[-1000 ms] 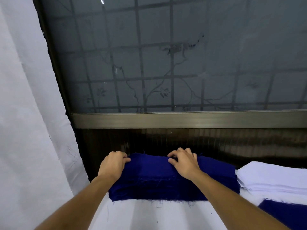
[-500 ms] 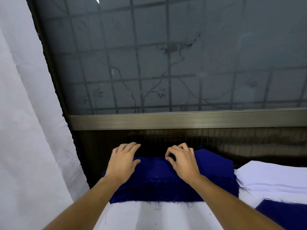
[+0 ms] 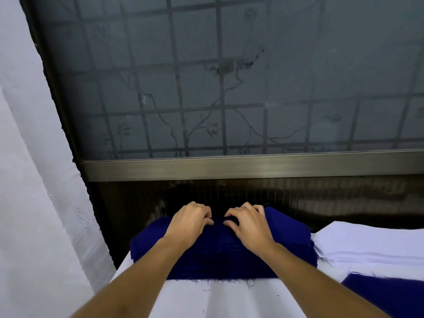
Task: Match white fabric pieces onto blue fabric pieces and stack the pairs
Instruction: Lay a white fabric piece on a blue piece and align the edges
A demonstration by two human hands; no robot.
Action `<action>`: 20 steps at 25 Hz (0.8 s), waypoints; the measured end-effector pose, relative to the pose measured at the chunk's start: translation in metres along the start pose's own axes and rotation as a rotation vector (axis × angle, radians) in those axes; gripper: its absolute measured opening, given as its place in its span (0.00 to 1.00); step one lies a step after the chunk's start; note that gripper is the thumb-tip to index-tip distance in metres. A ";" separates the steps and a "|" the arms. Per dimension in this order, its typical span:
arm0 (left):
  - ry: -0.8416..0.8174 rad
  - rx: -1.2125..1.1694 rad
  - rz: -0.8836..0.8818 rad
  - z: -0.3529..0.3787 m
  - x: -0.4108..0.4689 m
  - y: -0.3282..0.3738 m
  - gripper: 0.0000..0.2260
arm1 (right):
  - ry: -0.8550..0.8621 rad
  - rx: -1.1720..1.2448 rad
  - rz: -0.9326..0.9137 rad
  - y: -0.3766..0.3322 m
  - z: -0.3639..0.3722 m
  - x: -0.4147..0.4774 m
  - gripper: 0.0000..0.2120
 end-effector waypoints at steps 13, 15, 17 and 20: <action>-0.146 -0.087 -0.388 -0.036 -0.049 -0.091 0.03 | -0.200 -0.025 0.254 0.076 -0.074 -0.048 0.12; -0.117 -0.216 -0.447 -0.049 -0.056 -0.098 0.04 | -0.175 0.078 0.325 0.083 -0.089 -0.059 0.07; -0.084 -0.356 -0.492 -0.058 -0.063 -0.098 0.09 | -0.124 0.271 0.415 0.089 -0.102 -0.070 0.04; -0.010 -0.485 -0.546 -0.069 -0.076 -0.084 0.18 | -0.003 0.617 0.533 0.088 -0.124 -0.093 0.05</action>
Point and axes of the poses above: each hand's wrist, its own x-axis towards the middle knuckle, its own z-axis out of the palm, y = z × x, the point moved 5 cm from there along x, towards the middle knuckle, and after that the axes turned 7 degrees about -z, right-handed, at the moved point
